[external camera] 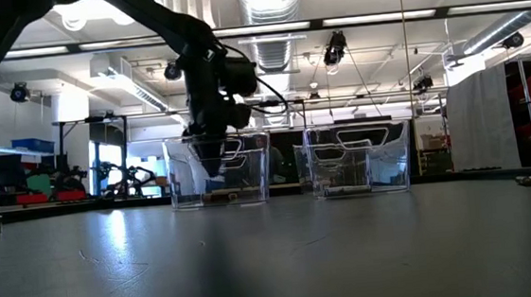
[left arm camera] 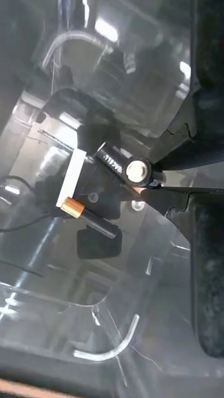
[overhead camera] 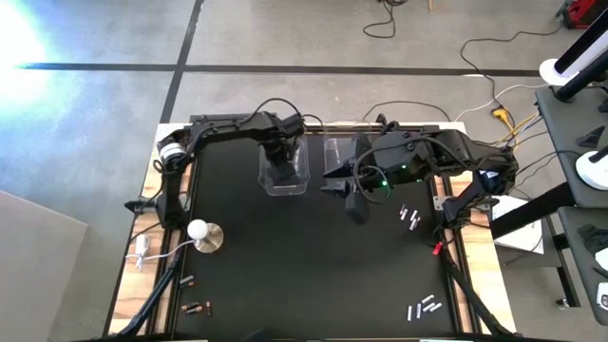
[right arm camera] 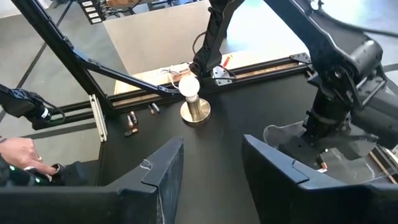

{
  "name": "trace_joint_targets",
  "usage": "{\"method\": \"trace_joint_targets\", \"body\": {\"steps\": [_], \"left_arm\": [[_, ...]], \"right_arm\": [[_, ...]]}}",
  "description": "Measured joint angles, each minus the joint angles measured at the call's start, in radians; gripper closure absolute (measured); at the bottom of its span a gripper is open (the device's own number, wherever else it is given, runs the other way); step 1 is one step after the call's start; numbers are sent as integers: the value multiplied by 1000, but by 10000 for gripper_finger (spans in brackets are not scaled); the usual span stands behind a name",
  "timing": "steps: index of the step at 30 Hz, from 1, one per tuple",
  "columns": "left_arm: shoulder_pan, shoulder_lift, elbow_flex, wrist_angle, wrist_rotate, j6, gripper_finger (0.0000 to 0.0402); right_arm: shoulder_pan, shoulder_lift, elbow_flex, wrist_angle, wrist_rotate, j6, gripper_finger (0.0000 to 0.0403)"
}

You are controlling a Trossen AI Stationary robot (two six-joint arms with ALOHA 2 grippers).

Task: Sort batteries
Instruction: Put the black battery into the left transparent bin

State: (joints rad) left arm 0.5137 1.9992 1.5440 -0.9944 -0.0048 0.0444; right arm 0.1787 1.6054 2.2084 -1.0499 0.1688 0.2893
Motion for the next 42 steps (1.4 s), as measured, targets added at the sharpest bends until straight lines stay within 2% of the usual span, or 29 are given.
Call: {"method": "trace_joint_targets", "body": {"steps": [6,14,18,24,33,42], "left_arm": [[-9,28,0,10,-13,20,385],[-24,29,0,-6,-75,174,385],[-14,29,0,-9,-127,188,385],[-10,65,3,-18,-137,198,386],[-20,207,186,-148,-143,209,386],[-20,276,225,-195,-151,213,386]], "right_arm": [[0,0,-1,12,4,0,262],[0,1,-6,14,37,18,260],[0,1,-8,15,42,24,254],[-2,1,-17,17,43,24,248],[1,1,-48,39,44,64,253],[23,1,-120,38,43,120,262]]}}
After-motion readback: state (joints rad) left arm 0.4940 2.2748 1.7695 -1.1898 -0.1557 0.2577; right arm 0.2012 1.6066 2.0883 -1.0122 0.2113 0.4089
